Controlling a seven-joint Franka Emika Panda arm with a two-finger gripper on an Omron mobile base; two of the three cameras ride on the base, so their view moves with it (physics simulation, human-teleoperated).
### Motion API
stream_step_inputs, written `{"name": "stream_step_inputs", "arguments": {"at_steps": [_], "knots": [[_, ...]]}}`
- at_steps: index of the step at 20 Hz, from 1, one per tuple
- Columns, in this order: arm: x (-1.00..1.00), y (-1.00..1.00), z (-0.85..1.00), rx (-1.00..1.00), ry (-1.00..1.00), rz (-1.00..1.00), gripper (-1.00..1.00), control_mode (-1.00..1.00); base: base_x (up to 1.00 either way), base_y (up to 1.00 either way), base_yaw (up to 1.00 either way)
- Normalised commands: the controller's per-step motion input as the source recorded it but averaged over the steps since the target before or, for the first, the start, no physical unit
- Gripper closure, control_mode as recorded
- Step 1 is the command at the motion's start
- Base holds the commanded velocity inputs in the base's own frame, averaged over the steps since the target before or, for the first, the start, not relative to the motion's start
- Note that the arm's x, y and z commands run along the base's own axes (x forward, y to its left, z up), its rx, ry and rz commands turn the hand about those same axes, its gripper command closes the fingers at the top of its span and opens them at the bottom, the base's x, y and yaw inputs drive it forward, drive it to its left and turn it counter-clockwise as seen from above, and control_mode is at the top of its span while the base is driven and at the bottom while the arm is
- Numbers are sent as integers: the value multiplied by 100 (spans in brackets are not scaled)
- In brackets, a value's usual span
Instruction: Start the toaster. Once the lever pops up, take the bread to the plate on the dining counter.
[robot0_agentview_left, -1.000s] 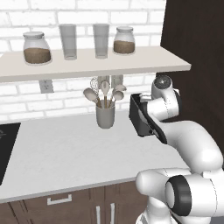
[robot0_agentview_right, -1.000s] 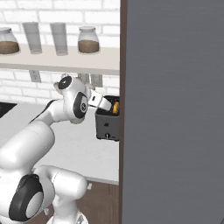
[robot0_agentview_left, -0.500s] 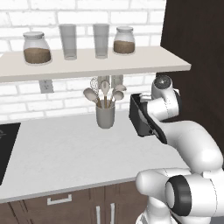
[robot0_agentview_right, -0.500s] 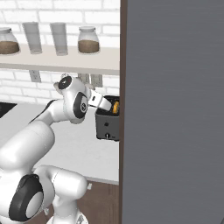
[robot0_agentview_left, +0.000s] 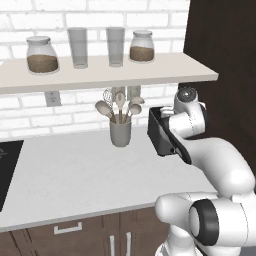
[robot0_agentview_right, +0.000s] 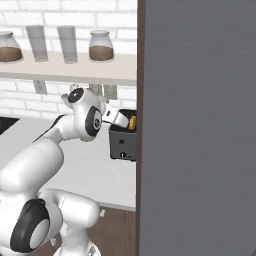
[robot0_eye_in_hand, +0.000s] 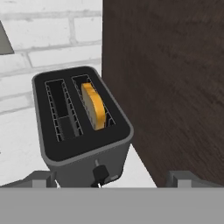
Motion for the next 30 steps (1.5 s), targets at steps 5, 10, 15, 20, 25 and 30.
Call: {"name": "stream_step_inputs", "arguments": {"at_steps": [5,10,15,20,25,30], "knots": [[7,-9,-14,0,0,0,-100,-100,0,0,0],[22,0,-10,0,0,0,-100,-100,0,0,0],[12,0,-11,0,0,0,-100,-100,0,0,0],[11,-8,-7,6,0,0,-100,-100,0,0,0],[16,-4,-7,6,0,2,-100,-100,0,0,0],[38,-1,-10,0,0,3,-100,-100,0,0,0]]}}
